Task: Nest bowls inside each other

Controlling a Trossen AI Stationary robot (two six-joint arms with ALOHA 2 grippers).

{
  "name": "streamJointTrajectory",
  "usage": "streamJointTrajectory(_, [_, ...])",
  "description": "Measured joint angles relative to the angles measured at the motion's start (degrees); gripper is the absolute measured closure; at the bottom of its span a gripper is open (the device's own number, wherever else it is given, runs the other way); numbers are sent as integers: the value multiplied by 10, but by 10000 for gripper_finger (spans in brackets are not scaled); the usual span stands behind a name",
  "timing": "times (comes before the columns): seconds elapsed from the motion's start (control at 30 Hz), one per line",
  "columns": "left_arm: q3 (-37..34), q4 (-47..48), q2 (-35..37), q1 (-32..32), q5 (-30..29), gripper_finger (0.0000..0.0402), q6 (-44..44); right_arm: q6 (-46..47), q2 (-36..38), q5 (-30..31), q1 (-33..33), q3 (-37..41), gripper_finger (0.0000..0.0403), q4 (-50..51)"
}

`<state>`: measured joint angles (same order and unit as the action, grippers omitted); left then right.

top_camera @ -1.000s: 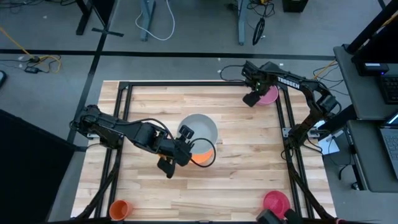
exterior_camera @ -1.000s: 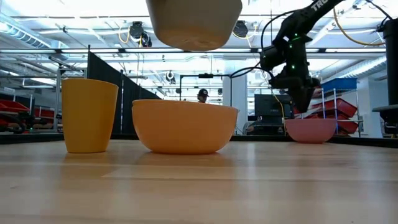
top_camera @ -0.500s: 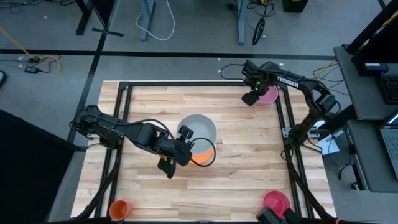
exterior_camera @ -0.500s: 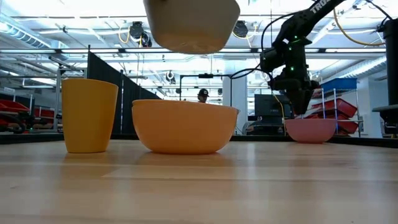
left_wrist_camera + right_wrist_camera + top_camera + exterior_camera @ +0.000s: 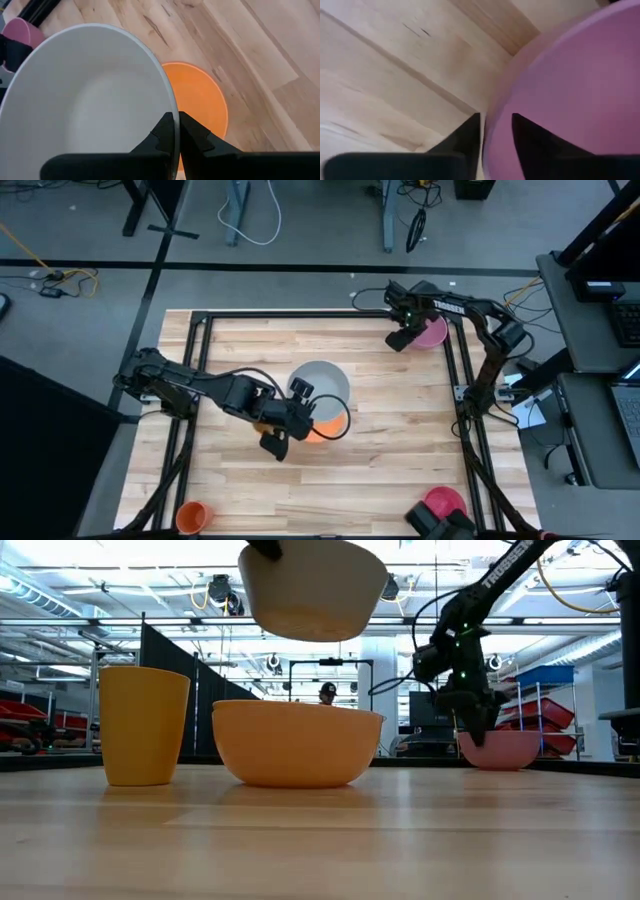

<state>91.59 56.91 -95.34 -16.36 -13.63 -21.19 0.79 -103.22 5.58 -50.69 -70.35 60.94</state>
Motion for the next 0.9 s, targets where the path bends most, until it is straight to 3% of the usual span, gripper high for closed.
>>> streamJointTrajectory(0.13, [-20, -27, -12, 11, 34, 401, 0, 0, -3, 0, 2, 0, 395, -8])
streamJointTrajectory(0.3, [-72, -43, -22, 18, 46, 401, 4, 4, 12, 2, 30, 0, 402, 1])
streamJointTrajectory(0.5, [-115, -80, -22, 32, 54, 401, 14, 29, 58, 0, 117, 0, 403, -5])
streamJointTrajectory(0.9, [-125, -126, -21, 29, 104, 401, 19, 132, 170, -1, 271, 0, 403, 6])
